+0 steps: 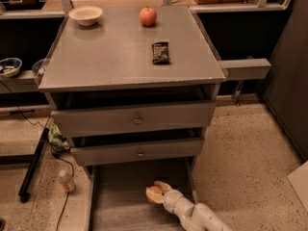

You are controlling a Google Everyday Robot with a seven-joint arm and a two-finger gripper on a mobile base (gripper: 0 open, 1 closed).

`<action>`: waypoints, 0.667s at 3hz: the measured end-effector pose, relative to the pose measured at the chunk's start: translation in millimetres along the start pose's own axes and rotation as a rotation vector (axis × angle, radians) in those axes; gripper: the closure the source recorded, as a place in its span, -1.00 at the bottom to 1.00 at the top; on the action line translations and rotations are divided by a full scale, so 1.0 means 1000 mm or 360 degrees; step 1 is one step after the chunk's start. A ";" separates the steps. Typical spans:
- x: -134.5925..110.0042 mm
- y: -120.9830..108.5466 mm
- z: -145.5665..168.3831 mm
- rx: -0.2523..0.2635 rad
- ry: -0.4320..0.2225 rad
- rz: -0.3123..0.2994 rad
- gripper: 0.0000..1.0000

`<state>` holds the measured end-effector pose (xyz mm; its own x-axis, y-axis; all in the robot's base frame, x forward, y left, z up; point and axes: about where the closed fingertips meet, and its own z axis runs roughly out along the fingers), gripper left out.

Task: Place orange into bottom drawer

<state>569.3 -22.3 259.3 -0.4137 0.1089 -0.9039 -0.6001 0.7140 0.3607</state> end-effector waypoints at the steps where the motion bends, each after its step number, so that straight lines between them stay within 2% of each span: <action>1: -0.001 0.001 0.001 0.0004 0.0004 -0.0010 1.00; 2: -0.001 0.002 0.002 0.0028 0.0017 -0.0033 1.00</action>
Offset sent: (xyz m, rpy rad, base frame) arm 0.0018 0.0002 0.0000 -0.0556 -0.0069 -0.0201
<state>570.1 -19.7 260.1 -0.4087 0.0868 -0.9085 -0.5966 0.7279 0.3379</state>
